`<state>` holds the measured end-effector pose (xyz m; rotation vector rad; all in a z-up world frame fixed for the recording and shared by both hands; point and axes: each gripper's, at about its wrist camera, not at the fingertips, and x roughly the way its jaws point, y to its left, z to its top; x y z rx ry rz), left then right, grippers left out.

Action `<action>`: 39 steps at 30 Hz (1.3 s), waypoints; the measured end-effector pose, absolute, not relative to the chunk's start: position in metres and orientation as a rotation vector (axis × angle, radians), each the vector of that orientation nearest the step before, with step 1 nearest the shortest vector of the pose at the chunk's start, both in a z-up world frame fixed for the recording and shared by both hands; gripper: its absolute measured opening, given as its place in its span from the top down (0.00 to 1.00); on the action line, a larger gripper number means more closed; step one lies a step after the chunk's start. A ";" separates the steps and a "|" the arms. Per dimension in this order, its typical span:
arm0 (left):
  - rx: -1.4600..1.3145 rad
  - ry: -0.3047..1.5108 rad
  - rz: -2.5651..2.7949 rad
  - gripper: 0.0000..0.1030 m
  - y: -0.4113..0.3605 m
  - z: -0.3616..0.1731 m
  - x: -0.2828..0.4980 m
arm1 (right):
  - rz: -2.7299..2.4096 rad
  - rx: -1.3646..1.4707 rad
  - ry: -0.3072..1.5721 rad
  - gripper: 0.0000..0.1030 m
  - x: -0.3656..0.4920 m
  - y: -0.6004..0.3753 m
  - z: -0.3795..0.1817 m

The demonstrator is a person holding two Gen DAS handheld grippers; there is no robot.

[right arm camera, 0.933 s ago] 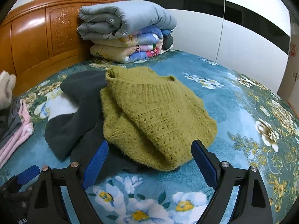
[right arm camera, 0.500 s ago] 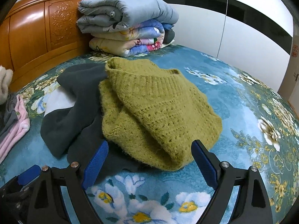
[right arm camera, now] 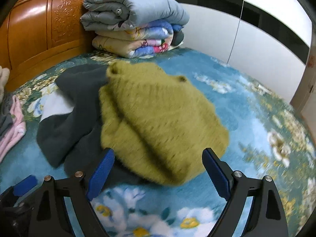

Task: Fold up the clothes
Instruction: 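Reach the right gripper to the olive sweater and grasp its hem, then lift the olive sweater with the right gripper and pull it off the fleece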

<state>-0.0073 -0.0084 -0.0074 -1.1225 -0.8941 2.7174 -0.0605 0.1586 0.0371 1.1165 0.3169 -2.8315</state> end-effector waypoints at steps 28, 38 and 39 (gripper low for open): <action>-1.029 -0.878 2.763 0.00 -0.004 0.046 0.091 | -2.588 1.179 -0.590 0.94 -0.083 0.260 0.188; -0.886 -1.118 2.684 0.00 -0.006 0.086 0.153 | -2.491 0.961 -0.995 0.94 0.044 0.385 0.252; -0.889 -1.080 2.679 0.00 0.000 0.094 0.155 | -2.510 0.953 -0.999 0.94 0.061 0.399 0.258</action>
